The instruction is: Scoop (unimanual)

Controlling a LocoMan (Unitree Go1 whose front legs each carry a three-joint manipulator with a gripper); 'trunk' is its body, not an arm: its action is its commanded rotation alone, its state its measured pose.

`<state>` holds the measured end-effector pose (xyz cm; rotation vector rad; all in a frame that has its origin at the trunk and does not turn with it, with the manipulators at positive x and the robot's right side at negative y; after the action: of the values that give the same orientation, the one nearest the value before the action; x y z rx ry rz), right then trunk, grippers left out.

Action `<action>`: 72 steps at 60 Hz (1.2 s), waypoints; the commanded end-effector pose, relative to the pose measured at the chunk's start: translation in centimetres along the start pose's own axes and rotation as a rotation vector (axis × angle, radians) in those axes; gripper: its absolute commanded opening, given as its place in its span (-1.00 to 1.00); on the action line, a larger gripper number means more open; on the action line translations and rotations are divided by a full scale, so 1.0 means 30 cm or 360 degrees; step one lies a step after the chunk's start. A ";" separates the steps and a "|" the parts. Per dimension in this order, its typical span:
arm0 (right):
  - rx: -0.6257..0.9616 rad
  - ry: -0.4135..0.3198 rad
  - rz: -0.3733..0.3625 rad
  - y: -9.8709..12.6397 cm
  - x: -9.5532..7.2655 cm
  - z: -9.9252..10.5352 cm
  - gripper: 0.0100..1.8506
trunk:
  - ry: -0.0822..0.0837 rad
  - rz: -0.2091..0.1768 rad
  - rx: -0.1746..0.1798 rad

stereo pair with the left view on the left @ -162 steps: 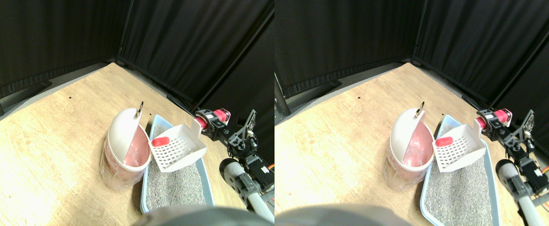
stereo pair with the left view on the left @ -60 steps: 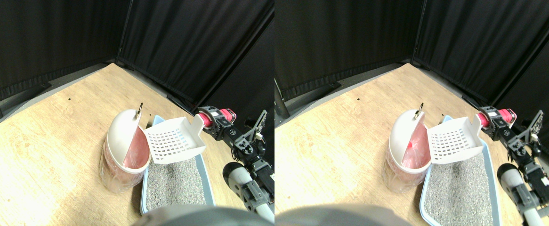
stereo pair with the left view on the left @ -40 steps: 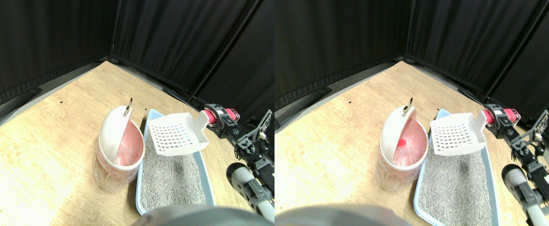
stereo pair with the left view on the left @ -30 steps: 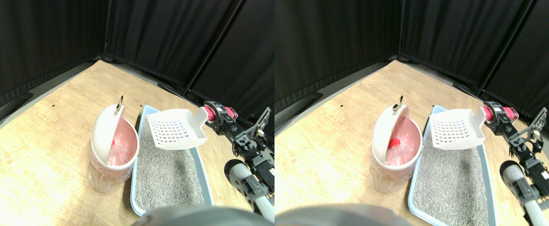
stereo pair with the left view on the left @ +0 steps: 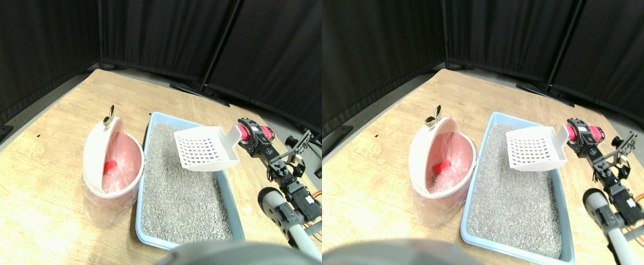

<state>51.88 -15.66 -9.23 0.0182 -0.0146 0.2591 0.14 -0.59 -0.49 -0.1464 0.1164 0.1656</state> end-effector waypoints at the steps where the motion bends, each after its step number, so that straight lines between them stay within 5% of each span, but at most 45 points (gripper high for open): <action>1: 0.0029 -0.0126 0.0018 0.015 0.001 0.033 -0.95 | -0.0007 -0.0024 -0.0029; 22: 0.0098 -0.0104 -0.0080 -0.045 -0.035 -0.028 -0.95 | 0.0012 -0.0077 0.0021; 72: 0.0288 0.0099 -0.0187 -0.133 -0.084 -0.265 -0.95 | 0.0032 -0.0084 0.0049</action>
<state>50.63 -19.91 -17.37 0.1833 0.0970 0.1414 -0.06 -0.44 -0.61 -0.1026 0.1333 0.1067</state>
